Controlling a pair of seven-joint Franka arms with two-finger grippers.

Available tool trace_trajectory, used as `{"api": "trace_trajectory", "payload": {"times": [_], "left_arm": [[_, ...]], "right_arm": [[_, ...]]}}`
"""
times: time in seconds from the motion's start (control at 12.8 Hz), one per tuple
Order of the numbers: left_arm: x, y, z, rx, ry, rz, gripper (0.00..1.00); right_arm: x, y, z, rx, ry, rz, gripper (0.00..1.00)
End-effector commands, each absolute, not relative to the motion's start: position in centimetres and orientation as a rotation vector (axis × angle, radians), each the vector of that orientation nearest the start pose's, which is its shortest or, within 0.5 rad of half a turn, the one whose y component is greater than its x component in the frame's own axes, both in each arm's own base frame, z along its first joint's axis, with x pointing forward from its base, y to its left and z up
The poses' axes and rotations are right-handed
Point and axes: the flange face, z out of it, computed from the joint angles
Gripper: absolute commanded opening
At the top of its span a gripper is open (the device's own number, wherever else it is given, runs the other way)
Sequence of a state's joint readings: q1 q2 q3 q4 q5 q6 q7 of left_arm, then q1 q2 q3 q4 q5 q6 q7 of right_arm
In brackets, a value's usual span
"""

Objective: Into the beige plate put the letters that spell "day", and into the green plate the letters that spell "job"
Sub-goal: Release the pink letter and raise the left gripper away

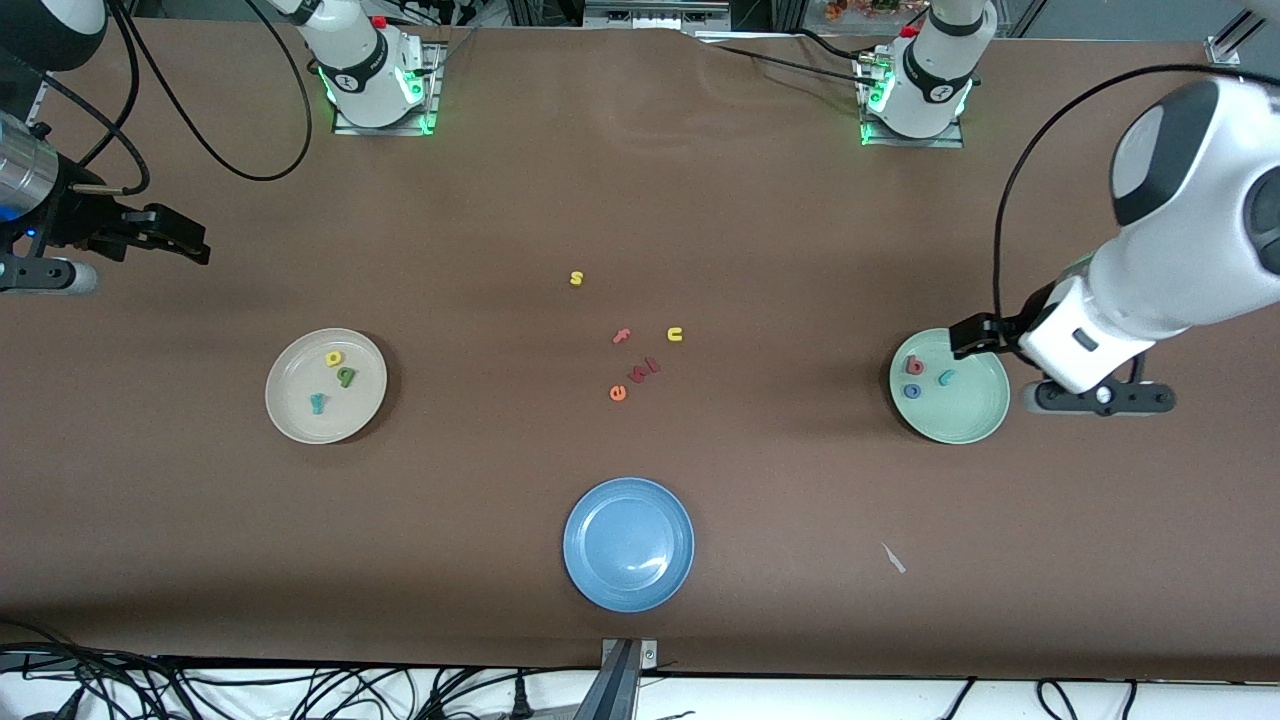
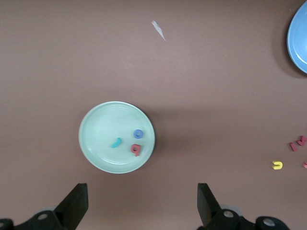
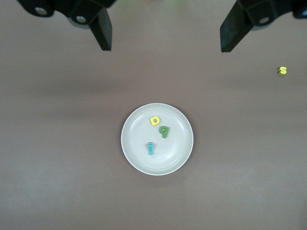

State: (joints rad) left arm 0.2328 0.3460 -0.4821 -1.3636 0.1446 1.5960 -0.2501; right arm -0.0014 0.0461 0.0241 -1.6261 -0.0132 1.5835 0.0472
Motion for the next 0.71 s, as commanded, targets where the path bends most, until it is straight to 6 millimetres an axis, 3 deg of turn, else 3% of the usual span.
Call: {"api": "trace_trajectory", "payload": {"times": [0.0,0.08,0.24,0.47,0.63], "left_arm": [[60.8,-8.7,57.0,-3.086,-0.035,0.069,1.00],[59.5,-8.7,57.8,-3.081,-0.049,0.056,1.00],[57.4,-6.6,58.2,-3.188,-0.118,0.060,1.00],[54.1,-5.6,57.7,-3.204,0.016,-0.045,1.00],[54.2,-5.2,58.5,-3.204,-0.002,-0.065,1.00]], "right_arm": [[56.3,1.2,57.5,-3.136,0.061,0.128,1.00],[56.3,1.1,57.5,-3.136,0.063,0.128,1.00],[56.3,1.1,57.5,-3.136,0.061,0.130,1.00],[56.3,1.1,57.4,-3.136,0.061,0.133,1.00],[56.3,1.1,57.4,-3.136,0.063,0.133,1.00]]}}
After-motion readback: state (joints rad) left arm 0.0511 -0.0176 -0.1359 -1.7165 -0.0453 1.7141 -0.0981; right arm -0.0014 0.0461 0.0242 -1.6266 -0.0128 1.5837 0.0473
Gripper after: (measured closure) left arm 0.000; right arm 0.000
